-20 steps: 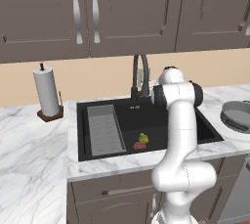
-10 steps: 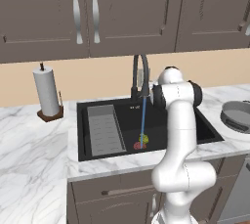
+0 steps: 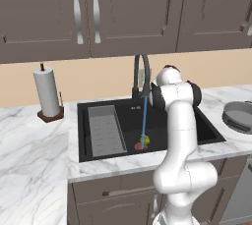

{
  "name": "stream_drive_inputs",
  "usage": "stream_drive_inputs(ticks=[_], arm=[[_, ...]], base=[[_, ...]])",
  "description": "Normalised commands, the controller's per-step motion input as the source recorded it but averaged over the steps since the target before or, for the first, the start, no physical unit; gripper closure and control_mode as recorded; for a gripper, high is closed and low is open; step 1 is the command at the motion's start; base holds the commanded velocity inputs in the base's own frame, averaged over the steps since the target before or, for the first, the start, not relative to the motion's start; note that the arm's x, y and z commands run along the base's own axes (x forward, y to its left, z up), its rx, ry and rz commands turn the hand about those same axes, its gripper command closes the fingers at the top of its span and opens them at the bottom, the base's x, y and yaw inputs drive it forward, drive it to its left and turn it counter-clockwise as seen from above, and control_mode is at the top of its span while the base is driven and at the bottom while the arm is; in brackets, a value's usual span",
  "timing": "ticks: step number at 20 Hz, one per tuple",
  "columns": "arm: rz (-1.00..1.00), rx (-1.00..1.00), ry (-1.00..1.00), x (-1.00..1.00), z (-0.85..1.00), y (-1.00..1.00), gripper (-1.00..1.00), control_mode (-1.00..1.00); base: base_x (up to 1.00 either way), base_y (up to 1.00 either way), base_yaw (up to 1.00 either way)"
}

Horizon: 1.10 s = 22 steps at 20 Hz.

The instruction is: Dump the broccoli from the pot into the sink. Then turn on the water and wash the broccoli. Then turn off the water and put the broccoli back in the pot.

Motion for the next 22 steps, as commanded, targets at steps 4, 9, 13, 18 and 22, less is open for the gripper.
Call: stream_drive_inputs(ticks=[4,9,13,18,22], arm=[[-0.04,0.0,0.03,0.0,0.0,-0.14,-1.0,-1.0],[-0.02,0.0,0.01,0.0,0.01,-0.22,-1.0,-1.0],[0.0,0.02,0.0,-0.09,0.13,-0.6,-1.0,-1.0],[0.0,0.06,-0.04,-0.28,0.31,-0.64,-1.0,-1.0],[0.0,0.11,-0.07,-0.21,0.43,-0.32,-1.0,-1.0]], base=[[0.0,0.0,0.0],[0.0,0.0,0.0],[0.0,0.0,0.0],[0.0,0.0,0.0],[0.0,0.0,0.0]])
